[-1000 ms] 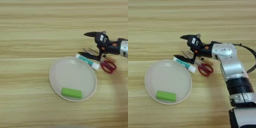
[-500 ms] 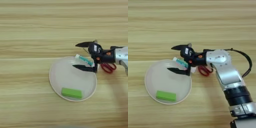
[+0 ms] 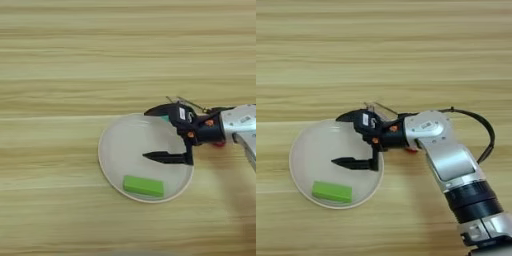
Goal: Move the objects on the table
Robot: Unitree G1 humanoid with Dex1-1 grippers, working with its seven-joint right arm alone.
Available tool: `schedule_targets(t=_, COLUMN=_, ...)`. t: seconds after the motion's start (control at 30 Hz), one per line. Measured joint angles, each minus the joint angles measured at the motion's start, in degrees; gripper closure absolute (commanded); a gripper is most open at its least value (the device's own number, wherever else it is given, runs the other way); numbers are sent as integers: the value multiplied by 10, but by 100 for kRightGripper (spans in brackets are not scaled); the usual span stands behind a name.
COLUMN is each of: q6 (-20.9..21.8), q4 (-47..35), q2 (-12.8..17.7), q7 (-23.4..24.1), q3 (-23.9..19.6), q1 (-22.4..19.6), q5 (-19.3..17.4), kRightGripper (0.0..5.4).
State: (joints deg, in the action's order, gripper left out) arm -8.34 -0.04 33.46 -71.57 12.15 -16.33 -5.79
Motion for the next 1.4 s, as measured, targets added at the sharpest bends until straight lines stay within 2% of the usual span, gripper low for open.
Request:
schedule_targets(t=0.33, q6=-17, q4=-24, q2=1, q7=-11, q3=13, q1=10, q5=-2, kRightGripper=3)
schedule_targets(t=0.7, q6=-23, q4=-21, q2=-3, q7=-14, q3=50, q1=17, q5=3, kRightGripper=3)
schedule_targets(t=1.07, q6=-21, q4=-8, q2=-4, q7=-17, q3=79, q1=18, q5=29, kRightGripper=3)
schedule_targets(t=1.4, q6=-1, q4=1, q2=-2, q7=-26, q3=97, q1=20, q5=58, kRightGripper=3)
